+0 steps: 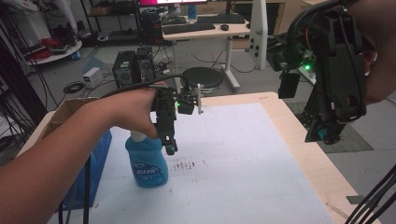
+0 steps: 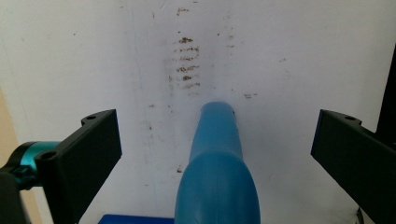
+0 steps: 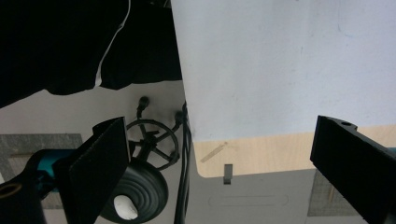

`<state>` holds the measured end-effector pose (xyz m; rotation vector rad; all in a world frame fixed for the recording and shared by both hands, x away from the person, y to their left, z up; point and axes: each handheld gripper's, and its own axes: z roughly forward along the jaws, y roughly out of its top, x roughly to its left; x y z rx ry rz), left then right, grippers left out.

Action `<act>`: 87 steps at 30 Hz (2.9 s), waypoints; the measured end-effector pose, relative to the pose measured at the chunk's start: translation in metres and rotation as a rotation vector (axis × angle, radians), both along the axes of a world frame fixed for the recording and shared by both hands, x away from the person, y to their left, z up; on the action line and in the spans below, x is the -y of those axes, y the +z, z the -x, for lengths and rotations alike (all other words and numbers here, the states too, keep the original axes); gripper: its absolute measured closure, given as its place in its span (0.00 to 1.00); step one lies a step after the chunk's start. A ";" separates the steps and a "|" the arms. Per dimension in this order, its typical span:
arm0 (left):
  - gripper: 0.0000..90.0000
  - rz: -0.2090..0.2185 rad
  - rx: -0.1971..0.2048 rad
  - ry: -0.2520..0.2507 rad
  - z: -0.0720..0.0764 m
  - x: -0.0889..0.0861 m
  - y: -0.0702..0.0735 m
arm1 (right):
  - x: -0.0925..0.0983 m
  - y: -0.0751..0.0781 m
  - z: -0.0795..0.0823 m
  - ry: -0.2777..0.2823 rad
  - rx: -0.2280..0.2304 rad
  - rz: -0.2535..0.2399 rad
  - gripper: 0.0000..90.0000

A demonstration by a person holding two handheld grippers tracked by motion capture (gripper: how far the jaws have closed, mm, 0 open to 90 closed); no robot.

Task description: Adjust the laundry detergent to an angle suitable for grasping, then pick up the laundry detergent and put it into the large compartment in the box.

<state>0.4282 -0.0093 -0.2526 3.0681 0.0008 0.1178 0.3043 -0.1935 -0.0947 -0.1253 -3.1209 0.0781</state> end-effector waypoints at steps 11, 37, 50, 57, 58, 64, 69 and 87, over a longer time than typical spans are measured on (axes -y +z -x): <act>0.02 -0.015 -0.007 0.011 0.000 -0.001 -0.003 | 0.010 -0.005 -0.008 -0.010 0.026 -0.007 0.04; 0.02 -0.017 -0.008 0.024 -0.001 -0.009 -0.003 | 0.004 -0.009 -0.013 -0.002 0.030 0.009 0.04; 0.02 -0.005 0.005 0.018 0.003 -0.009 0.004 | 0.006 -0.008 -0.013 -0.007 0.034 -0.001 0.04; 0.02 0.011 0.016 0.031 0.001 -0.017 0.014 | 0.006 -0.007 -0.012 -0.010 0.031 0.014 0.04; 0.02 0.014 0.016 0.034 0.001 -0.018 0.016 | 0.006 -0.006 -0.012 -0.011 0.033 0.011 0.04; 0.02 0.059 0.009 0.046 0.003 -0.032 0.026 | 0.006 -0.009 -0.015 -0.014 0.031 0.007 0.04; 0.02 0.072 0.011 0.063 0.004 -0.046 0.030 | 0.004 -0.009 -0.016 -0.021 0.030 0.009 0.04; 0.02 0.049 -0.009 0.066 -0.004 -0.074 0.005 | -0.003 -0.008 -0.013 -0.019 0.036 0.011 0.04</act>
